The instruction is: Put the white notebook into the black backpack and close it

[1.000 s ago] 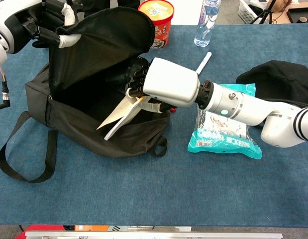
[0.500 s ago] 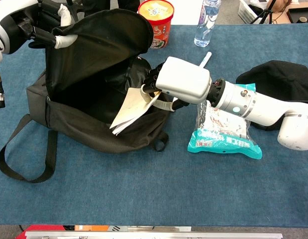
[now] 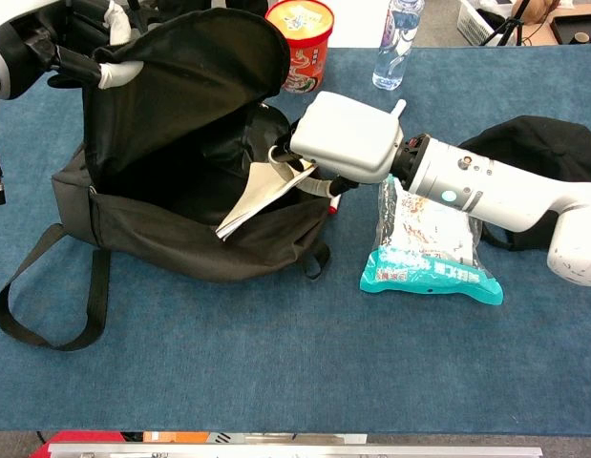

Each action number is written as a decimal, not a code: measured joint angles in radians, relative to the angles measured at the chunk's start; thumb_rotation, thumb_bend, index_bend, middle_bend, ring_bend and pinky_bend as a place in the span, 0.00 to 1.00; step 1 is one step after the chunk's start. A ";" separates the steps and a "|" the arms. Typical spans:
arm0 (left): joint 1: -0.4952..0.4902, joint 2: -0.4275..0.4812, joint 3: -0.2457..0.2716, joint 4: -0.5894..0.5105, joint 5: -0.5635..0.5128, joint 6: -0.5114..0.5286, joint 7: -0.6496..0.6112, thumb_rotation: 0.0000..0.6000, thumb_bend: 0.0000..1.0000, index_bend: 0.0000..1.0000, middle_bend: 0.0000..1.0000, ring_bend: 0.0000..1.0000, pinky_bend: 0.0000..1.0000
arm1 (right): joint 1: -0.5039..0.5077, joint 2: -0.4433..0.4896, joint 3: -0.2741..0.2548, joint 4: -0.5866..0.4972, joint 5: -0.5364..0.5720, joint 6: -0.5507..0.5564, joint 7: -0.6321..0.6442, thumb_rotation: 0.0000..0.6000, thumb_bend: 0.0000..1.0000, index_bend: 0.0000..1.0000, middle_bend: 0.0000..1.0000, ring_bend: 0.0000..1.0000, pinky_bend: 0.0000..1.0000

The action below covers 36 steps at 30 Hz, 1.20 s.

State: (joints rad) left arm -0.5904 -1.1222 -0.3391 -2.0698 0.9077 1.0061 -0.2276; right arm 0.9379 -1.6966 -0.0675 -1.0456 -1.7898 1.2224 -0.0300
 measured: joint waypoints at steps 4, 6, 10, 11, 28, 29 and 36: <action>0.000 -0.001 0.000 -0.001 0.000 0.004 0.000 1.00 0.38 0.73 0.85 0.80 1.00 | 0.009 -0.007 0.031 -0.014 0.009 -0.016 -0.036 1.00 0.48 0.97 0.85 0.75 0.80; 0.000 0.000 0.000 -0.003 0.000 0.005 0.001 1.00 0.38 0.73 0.85 0.80 1.00 | 0.012 -0.019 0.035 0.000 0.000 -0.002 -0.030 1.00 0.48 0.99 0.86 0.76 0.80; 0.001 0.003 0.001 -0.003 -0.005 0.008 0.001 1.00 0.38 0.73 0.85 0.80 1.00 | 0.017 -0.051 0.041 0.054 -0.033 0.059 0.014 1.00 0.48 1.00 0.87 0.77 0.81; 0.001 0.005 0.001 -0.003 -0.006 0.007 0.001 1.00 0.38 0.73 0.85 0.80 1.00 | 0.018 -0.060 0.042 0.069 -0.041 0.078 0.027 1.00 0.48 1.00 0.87 0.77 0.81; 0.000 0.028 -0.002 -0.028 -0.031 -0.001 -0.005 1.00 0.38 0.73 0.85 0.80 1.00 | 0.070 -0.269 0.068 0.463 -0.148 0.342 0.213 1.00 0.48 1.00 0.87 0.78 0.82; 0.001 0.031 -0.003 -0.030 -0.034 -0.002 -0.006 1.00 0.38 0.73 0.85 0.80 1.00 | 0.073 -0.283 0.069 0.489 -0.146 0.346 0.226 1.00 0.48 1.00 0.87 0.78 0.82; 0.003 0.053 -0.005 -0.048 -0.048 -0.014 -0.016 1.00 0.38 0.73 0.85 0.80 1.00 | 0.092 -0.388 0.076 0.664 -0.113 0.359 0.321 1.00 0.48 1.00 0.87 0.78 0.82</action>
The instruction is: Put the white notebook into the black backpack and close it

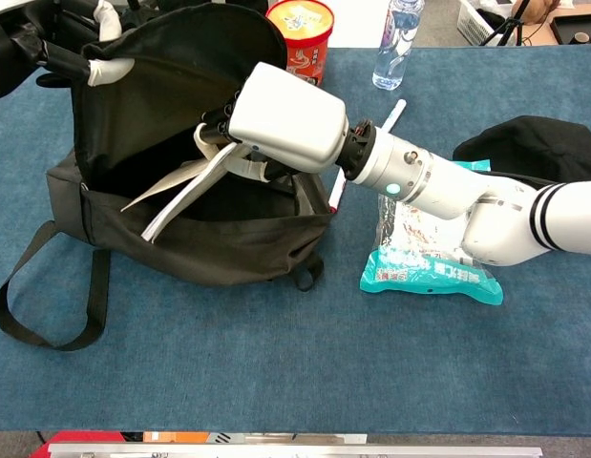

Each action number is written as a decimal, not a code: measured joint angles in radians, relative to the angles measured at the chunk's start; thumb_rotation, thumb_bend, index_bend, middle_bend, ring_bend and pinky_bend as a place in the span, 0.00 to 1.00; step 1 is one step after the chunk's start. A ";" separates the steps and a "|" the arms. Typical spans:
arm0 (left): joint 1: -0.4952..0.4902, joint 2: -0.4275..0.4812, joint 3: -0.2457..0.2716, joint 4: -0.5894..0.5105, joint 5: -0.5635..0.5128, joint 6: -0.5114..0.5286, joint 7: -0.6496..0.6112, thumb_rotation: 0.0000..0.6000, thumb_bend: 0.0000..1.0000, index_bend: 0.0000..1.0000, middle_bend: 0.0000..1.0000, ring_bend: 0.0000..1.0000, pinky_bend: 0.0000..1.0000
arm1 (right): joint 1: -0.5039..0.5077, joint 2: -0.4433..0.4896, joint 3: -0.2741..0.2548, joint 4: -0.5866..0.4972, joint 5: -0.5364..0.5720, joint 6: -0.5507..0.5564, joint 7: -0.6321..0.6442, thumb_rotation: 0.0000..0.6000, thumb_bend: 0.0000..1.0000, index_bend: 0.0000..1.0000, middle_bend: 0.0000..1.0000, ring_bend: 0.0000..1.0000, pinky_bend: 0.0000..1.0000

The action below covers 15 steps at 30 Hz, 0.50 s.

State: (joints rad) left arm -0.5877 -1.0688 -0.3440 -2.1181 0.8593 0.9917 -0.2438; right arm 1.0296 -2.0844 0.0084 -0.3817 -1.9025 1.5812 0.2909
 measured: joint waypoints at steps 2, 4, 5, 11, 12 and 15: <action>0.000 0.005 -0.001 -0.004 -0.003 -0.005 -0.004 1.00 0.38 0.73 0.85 0.80 1.00 | 0.005 -0.019 0.001 0.031 0.012 -0.004 0.016 1.00 0.48 1.00 0.87 0.78 0.82; 0.001 0.011 -0.001 -0.006 -0.004 -0.009 -0.009 1.00 0.38 0.73 0.85 0.80 1.00 | 0.010 -0.035 0.002 0.058 0.027 -0.013 0.025 1.00 0.48 1.00 0.87 0.78 0.82; 0.001 0.013 -0.001 -0.007 -0.005 -0.011 -0.011 1.00 0.38 0.73 0.85 0.80 1.00 | 0.012 -0.040 0.002 0.068 0.033 -0.017 0.029 1.00 0.48 1.00 0.87 0.78 0.82; 0.005 0.031 -0.004 -0.013 -0.012 -0.026 -0.032 1.00 0.38 0.73 0.85 0.80 1.00 | 0.015 -0.059 -0.012 0.116 0.056 -0.049 0.038 1.00 0.48 1.00 0.87 0.78 0.82; 0.005 0.035 -0.004 -0.014 -0.015 -0.032 -0.038 1.00 0.38 0.73 0.85 0.80 1.00 | 0.016 -0.062 -0.014 0.122 0.061 -0.055 0.037 1.00 0.48 1.00 0.87 0.78 0.82; 0.005 0.045 -0.006 -0.016 -0.021 -0.043 -0.048 1.00 0.38 0.73 0.85 0.80 1.00 | 0.020 -0.071 -0.017 0.133 0.074 -0.068 0.036 1.00 0.48 1.00 0.87 0.78 0.82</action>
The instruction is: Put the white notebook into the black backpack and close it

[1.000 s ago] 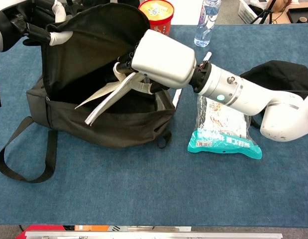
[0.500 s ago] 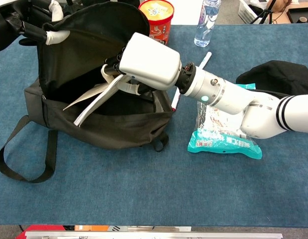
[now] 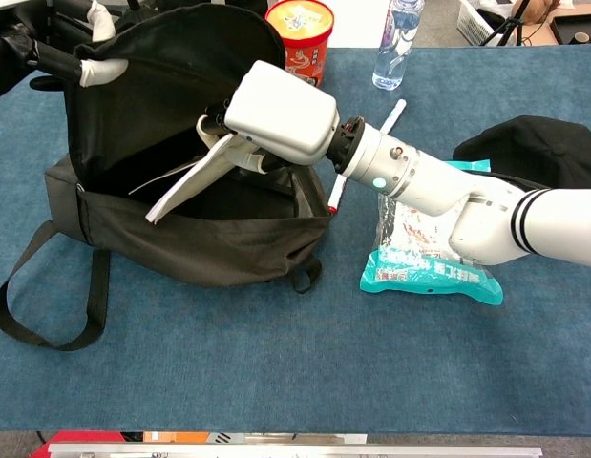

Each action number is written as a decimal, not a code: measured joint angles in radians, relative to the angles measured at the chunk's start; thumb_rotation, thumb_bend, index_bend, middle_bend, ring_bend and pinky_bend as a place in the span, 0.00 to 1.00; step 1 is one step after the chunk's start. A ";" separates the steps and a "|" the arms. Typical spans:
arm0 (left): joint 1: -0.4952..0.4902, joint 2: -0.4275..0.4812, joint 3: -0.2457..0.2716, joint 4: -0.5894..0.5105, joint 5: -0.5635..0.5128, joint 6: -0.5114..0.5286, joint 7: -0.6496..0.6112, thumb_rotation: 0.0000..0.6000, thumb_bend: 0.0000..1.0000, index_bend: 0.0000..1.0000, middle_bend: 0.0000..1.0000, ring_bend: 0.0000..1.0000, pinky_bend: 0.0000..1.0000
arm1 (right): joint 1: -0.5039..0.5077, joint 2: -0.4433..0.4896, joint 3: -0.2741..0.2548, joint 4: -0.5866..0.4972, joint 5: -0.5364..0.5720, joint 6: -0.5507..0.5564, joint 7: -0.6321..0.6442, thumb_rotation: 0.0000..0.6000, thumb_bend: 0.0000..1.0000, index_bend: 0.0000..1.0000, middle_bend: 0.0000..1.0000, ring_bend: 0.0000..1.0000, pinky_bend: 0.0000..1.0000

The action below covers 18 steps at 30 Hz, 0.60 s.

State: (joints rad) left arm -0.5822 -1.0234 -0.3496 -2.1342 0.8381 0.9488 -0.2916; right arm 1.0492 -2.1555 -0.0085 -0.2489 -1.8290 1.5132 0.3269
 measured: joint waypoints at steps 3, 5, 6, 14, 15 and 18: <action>0.001 0.005 0.000 -0.001 -0.003 -0.004 -0.007 1.00 0.38 0.73 0.85 0.80 1.00 | 0.006 -0.009 0.001 0.007 0.013 -0.007 0.000 1.00 0.48 1.00 0.87 0.78 0.82; 0.001 0.008 -0.001 -0.002 -0.006 -0.008 -0.012 1.00 0.38 0.73 0.85 0.80 1.00 | 0.013 -0.015 0.003 0.011 0.022 -0.011 0.001 1.00 0.47 1.00 0.87 0.78 0.82; 0.001 0.010 -0.001 -0.003 -0.008 -0.012 -0.016 1.00 0.38 0.73 0.85 0.80 1.00 | 0.018 -0.019 0.004 0.014 0.027 -0.013 0.001 1.00 0.48 1.00 0.87 0.78 0.82; -0.002 0.027 -0.002 -0.011 -0.019 -0.037 -0.037 1.00 0.38 0.73 0.85 0.80 1.00 | 0.041 -0.039 0.008 0.034 0.054 -0.040 -0.009 1.00 0.48 1.00 0.87 0.78 0.82; -0.002 0.028 -0.003 -0.011 -0.021 -0.038 -0.039 1.00 0.38 0.73 0.85 0.80 1.00 | 0.042 -0.042 0.007 0.037 0.056 -0.045 -0.010 1.00 0.48 1.00 0.87 0.78 0.82; -0.003 0.035 -0.005 -0.012 -0.028 -0.046 -0.049 1.00 0.38 0.73 0.85 0.80 1.00 | 0.043 -0.045 0.000 0.043 0.059 -0.062 -0.015 1.00 0.48 1.00 0.87 0.78 0.82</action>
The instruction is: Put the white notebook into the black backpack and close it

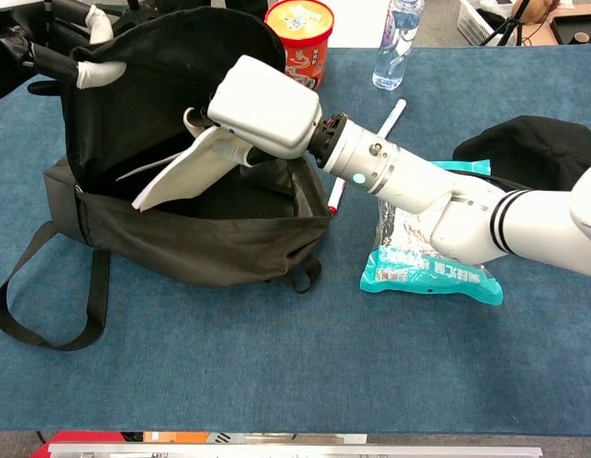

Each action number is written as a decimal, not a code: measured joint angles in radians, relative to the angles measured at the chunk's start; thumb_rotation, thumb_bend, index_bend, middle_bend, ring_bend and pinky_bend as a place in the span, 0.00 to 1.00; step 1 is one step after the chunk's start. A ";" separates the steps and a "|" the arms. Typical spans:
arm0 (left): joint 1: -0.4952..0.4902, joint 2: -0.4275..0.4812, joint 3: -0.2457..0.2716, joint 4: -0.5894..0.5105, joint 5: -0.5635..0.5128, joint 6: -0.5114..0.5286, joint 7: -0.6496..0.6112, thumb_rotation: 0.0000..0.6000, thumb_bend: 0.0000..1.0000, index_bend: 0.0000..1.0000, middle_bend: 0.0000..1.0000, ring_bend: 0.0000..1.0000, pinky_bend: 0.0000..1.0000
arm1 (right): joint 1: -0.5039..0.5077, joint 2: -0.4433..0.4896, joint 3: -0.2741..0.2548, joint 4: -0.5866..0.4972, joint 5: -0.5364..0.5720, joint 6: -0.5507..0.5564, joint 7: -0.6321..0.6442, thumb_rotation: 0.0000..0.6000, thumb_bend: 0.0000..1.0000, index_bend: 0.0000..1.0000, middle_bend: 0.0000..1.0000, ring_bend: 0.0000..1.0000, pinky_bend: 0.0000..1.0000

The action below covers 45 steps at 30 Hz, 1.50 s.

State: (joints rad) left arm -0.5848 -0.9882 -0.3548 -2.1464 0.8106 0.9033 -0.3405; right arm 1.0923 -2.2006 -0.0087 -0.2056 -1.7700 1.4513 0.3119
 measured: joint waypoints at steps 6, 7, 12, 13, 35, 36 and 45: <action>-0.003 0.020 -0.006 -0.003 -0.017 -0.026 -0.024 1.00 0.38 0.73 0.85 0.80 1.00 | 0.001 -0.012 -0.008 0.001 0.013 -0.043 -0.004 1.00 0.46 1.00 0.87 0.76 0.82; -0.003 0.023 -0.007 -0.003 -0.018 -0.027 -0.026 1.00 0.38 0.73 0.85 0.80 1.00 | 0.000 -0.013 -0.009 0.000 0.015 -0.048 -0.004 1.00 0.44 1.00 0.86 0.75 0.82; -0.003 0.033 -0.009 -0.003 -0.023 -0.035 -0.035 1.00 0.38 0.73 0.85 0.80 1.00 | -0.007 -0.012 -0.008 -0.023 0.032 -0.073 0.006 1.00 0.36 0.94 0.82 0.69 0.77; -0.003 0.034 -0.009 -0.003 -0.024 -0.037 -0.037 1.00 0.38 0.73 0.85 0.80 1.00 | -0.008 -0.011 -0.009 -0.028 0.033 -0.076 0.005 1.00 0.35 0.93 0.81 0.67 0.76; 0.006 0.057 -0.003 -0.012 0.000 -0.051 -0.070 1.00 0.38 0.73 0.85 0.80 1.00 | -0.047 0.061 -0.070 -0.172 0.003 -0.129 -0.091 1.00 0.32 0.67 0.65 0.52 0.62; 0.007 0.058 -0.002 -0.012 0.000 -0.051 -0.070 1.00 0.38 0.73 0.85 0.80 1.00 | -0.047 0.061 -0.066 -0.183 0.008 -0.141 -0.100 1.00 0.32 0.64 0.63 0.50 0.60; 0.009 0.063 0.001 -0.001 0.002 -0.052 -0.077 1.00 0.38 0.73 0.85 0.80 1.00 | -0.043 0.114 -0.035 -0.332 0.049 -0.249 -0.208 1.00 0.32 0.08 0.33 0.18 0.28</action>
State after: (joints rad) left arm -0.5755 -0.9254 -0.3542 -2.1479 0.8127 0.8516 -0.4176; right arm 1.0489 -2.0868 -0.0441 -0.5372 -1.7213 1.2026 0.1043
